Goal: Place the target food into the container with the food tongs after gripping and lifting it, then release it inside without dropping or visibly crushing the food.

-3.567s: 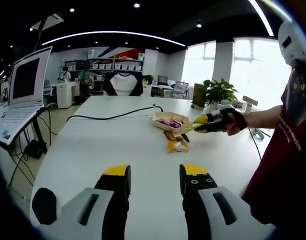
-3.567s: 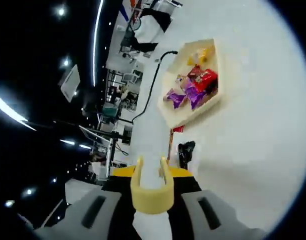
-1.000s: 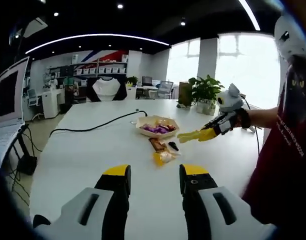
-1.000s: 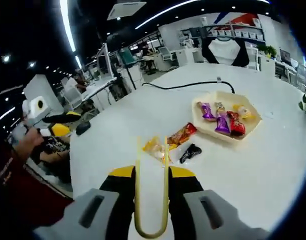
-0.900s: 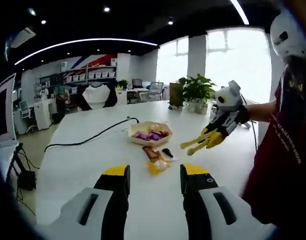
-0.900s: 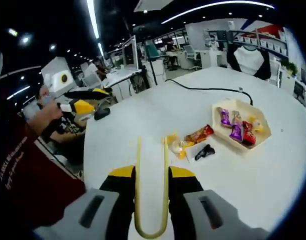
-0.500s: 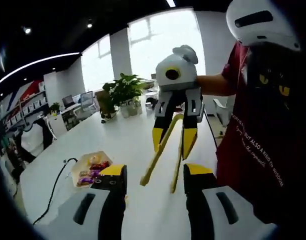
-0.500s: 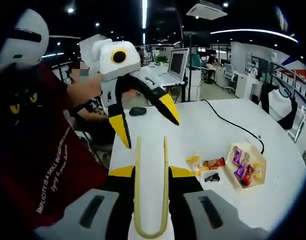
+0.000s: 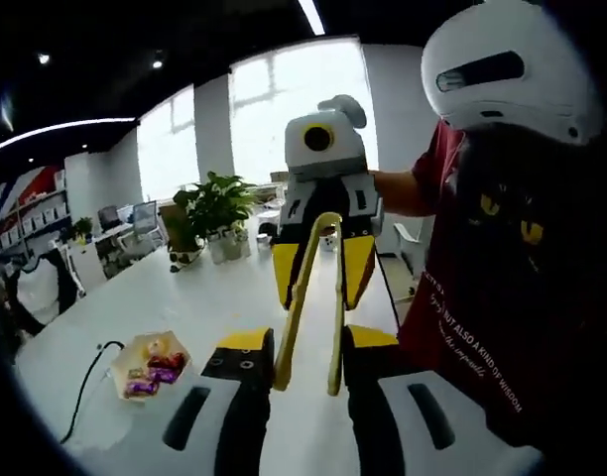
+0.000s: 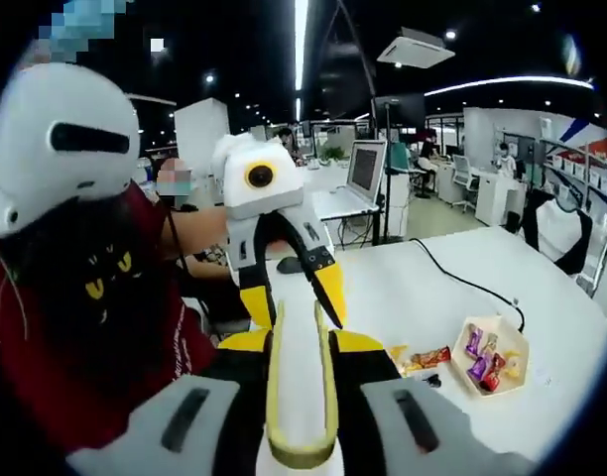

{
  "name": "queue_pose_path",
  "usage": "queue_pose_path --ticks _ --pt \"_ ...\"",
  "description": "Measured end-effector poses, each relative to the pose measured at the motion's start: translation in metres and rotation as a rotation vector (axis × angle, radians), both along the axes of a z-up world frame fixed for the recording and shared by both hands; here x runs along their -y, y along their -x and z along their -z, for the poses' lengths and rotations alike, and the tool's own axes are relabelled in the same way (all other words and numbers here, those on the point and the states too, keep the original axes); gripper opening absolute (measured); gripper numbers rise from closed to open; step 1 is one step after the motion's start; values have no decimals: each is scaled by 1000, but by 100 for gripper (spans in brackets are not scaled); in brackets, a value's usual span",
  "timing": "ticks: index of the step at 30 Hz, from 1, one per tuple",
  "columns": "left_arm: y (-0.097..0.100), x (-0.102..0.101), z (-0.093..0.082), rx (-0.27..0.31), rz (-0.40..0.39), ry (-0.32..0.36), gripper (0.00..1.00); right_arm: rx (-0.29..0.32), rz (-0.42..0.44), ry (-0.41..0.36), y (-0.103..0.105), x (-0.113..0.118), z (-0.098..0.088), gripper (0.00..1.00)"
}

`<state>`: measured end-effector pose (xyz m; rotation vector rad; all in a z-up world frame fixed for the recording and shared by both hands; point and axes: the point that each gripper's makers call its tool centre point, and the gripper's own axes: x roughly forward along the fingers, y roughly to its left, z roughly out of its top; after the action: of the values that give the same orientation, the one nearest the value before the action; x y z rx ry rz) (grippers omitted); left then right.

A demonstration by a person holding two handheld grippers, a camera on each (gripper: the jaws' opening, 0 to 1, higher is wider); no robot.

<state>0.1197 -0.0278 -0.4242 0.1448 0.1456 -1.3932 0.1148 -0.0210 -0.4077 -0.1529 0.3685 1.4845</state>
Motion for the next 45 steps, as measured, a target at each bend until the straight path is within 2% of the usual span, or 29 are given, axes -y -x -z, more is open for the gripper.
queue_pose_path --ticks 1,3,7,11,14,17,20,23,24,25,26,27,28,29,31,32,34,36,38,40,41,42,43,45 --pt "2 -1 -7 -11 -2 59 26 -55 -4 -33 1 -1 -7 18" --pt "6 -2 -9 11 3 71 25 -86 -24 -62 2 -2 -13 19" --pt "6 -5 -9 31 -8 63 24 -14 -39 -30 1 -8 -9 19" --pt "7 -6 -11 34 -8 85 24 -41 -51 -11 2 -12 -5 19" --pt "6 -4 -11 42 -13 93 25 -35 -55 12 2 -14 -2 20" --pt "6 -2 -12 41 -4 104 25 -76 -66 41 4 -12 2 19" --pt "4 -1 -9 38 -2 113 24 -62 -81 76 1 -13 5 19" --pt "2 -5 -4 -3 -4 134 25 -92 -87 108 1 -16 11 20" --pt "4 -6 -3 -32 4 148 28 -120 -91 137 3 -15 15 20" --pt "4 -9 -1 -100 2 174 30 -144 -81 160 4 -16 19 20" --pt "0 -11 4 -104 -21 168 31 -143 -75 157 1 -19 21 20" --pt "-3 -12 7 -70 -36 157 32 -139 -63 184 -4 -19 26 21" --pt "-13 -17 12 -35 -105 134 33 -185 -17 213 -10 -17 33 22" --pt "-14 -19 15 -25 -125 122 30 -258 42 248 -19 -16 41 22" --pt "-23 -33 23 -52 -206 121 32 -326 104 265 -33 -14 52 21" --pt "-34 -49 32 -71 -299 100 36 -371 164 277 -44 -11 62 21" --pt "-43 -70 42 -66 -383 78 41 -409 271 276 -69 -5 84 21" --pt "-45 -92 48 -108 -443 129 40 -473 478 304 -107 8 118 21" --pt "-46 -114 54 -161 -508 170 40 -439 566 357 -128 18 144 22" --pt "-49 -139 62 -149 -583 156 39 -427 659 395 -148 24 170 22" --pt "-49 -152 66 -155 -623 159 38 -415 695 401 -155 25 178 22" --pt "-49 -159 68 -157 -644 162 38 -425 681 393 -156 21 182 22" --pt "-49 -171 70 -159 -677 178 38 -461 720 411 -158 21 192 23" --pt "-48 -188 73 -165 -730 195 38 -418 764 426 -169 23 202 23"
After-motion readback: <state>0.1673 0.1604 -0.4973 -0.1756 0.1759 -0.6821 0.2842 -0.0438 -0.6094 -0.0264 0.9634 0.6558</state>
